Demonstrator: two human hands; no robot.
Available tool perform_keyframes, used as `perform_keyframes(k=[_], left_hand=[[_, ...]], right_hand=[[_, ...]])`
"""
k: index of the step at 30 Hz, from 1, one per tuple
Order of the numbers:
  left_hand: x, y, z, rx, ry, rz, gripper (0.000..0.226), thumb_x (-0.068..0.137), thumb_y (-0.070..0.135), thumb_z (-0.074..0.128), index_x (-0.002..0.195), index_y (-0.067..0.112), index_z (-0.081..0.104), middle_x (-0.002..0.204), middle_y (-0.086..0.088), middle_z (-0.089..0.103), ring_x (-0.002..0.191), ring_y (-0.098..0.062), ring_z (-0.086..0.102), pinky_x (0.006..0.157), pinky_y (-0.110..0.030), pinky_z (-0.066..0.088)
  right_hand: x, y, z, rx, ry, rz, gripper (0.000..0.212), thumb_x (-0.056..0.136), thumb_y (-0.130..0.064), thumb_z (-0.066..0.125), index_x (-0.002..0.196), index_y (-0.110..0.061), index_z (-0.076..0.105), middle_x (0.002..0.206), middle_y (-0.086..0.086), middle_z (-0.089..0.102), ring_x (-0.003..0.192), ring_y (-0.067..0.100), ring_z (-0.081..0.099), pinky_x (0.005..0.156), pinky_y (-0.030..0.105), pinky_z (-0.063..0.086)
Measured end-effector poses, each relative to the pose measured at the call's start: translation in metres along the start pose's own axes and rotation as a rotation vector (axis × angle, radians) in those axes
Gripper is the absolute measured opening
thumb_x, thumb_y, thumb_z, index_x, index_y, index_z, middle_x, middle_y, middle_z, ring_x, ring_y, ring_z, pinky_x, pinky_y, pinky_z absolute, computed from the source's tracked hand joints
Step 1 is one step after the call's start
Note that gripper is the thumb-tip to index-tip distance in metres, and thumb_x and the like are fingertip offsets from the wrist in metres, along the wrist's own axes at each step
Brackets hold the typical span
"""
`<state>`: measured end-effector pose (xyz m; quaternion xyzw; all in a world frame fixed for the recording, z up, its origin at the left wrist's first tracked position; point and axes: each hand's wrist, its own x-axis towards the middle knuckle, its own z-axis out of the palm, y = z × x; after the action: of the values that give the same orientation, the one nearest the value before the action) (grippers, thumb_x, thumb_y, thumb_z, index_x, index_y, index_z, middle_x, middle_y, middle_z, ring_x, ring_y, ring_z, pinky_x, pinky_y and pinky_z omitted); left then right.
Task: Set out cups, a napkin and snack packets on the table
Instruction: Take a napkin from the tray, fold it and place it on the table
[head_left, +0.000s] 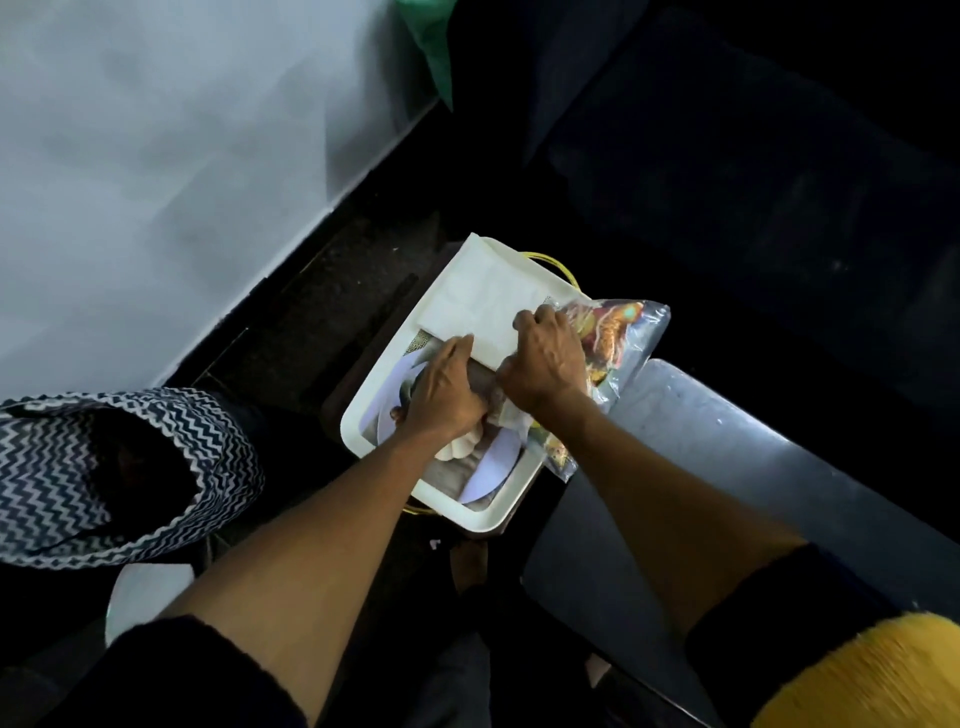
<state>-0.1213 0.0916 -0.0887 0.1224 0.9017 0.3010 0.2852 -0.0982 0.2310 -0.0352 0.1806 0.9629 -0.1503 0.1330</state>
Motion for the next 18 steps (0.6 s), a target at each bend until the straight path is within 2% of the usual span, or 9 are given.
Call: perform_keyframes(k=[1,3,6,10,13,18], left_hand=[[0.004,-0.003,-0.001,-0.004,-0.011,-0.001,0.080,0.082,0.016,0.068,0.153,0.011,0.032,0.158,-0.011,0.036,0.146,-0.030,0.030,0.115,-0.041,0.030],[0.008,-0.007,-0.003,-0.002,-0.025,0.013,0.080,0.081,0.013,0.068,0.152,0.006,0.032,0.156,-0.015,0.037,0.146,-0.032,0.030,0.117,-0.043,0.030],[0.013,-0.011,-0.010,-0.003,-0.014,0.037,0.075,0.078,0.008,0.066,0.148,0.002,0.038,0.151,-0.018,0.042,0.142,-0.034,0.036,0.115,-0.044,0.032],[0.017,-0.015,-0.017,-0.046,0.013,0.052,0.067,0.078,0.003,0.065,0.142,0.001,0.047,0.146,-0.016,0.048,0.136,-0.033,0.044,0.111,-0.037,0.036],[0.018,-0.017,-0.018,-0.076,0.024,0.068,0.065,0.076,-0.001,0.064,0.139,-0.001,0.051,0.143,-0.017,0.051,0.133,-0.033,0.047,0.109,-0.037,0.039],[0.016,-0.020,-0.013,-0.092,0.036,0.076,0.064,0.073,-0.004,0.061,0.136,-0.003,0.054,0.145,-0.015,0.050,0.135,-0.031,0.045,0.109,-0.039,0.041]], right_hand=[[0.012,-0.001,-0.001,-0.012,0.001,0.002,0.053,0.078,-0.033,0.053,0.124,-0.006,0.056,0.116,0.014,0.056,0.109,0.032,0.051,0.089,0.041,0.046],[0.034,-0.003,-0.005,-0.007,-0.035,0.034,0.056,0.077,-0.027,0.061,0.129,-0.007,0.054,0.122,0.016,0.057,0.114,0.032,0.051,0.089,0.041,0.048],[0.064,-0.007,-0.009,-0.016,-0.108,0.068,0.068,0.078,-0.035,0.063,0.137,-0.006,0.047,0.132,0.017,0.054,0.121,0.036,0.050,0.098,0.045,0.047],[0.094,-0.006,-0.005,-0.039,-0.161,0.091,0.077,0.080,-0.038,0.063,0.143,-0.002,0.037,0.144,0.021,0.044,0.131,0.039,0.043,0.106,0.048,0.041],[0.105,-0.005,0.002,-0.008,-0.195,0.099,0.080,0.080,-0.035,0.064,0.146,-0.002,0.033,0.147,0.021,0.040,0.133,0.039,0.041,0.105,0.047,0.041],[0.108,-0.009,0.015,-0.027,-0.153,0.107,0.085,0.081,-0.036,0.066,0.148,-0.001,0.029,0.148,0.021,0.037,0.133,0.038,0.039,0.103,0.046,0.041]])
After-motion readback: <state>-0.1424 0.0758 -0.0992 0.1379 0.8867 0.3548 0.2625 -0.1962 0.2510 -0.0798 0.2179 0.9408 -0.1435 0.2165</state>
